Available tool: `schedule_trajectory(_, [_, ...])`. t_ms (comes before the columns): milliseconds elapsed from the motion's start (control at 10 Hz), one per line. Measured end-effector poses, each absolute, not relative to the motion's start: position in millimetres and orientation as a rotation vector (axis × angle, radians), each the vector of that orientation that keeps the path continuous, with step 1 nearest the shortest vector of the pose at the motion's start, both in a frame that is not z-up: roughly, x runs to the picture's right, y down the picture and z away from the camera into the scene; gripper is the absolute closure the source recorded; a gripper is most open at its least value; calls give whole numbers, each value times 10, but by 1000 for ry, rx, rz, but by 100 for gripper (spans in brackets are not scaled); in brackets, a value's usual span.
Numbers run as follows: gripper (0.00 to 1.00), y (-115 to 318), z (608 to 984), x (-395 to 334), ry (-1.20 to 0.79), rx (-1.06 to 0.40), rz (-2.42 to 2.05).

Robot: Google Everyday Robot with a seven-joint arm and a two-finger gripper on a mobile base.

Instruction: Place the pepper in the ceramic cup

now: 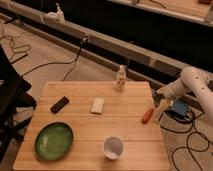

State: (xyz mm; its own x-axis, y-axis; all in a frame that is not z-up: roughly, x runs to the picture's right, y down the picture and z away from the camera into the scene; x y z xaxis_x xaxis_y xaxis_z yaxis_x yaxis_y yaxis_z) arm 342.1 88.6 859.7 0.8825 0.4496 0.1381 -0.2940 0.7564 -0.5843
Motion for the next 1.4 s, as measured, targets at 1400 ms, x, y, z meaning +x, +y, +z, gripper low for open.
schedule_trajectory(1400, [20,1573,8627,2986,-283,-557,280])
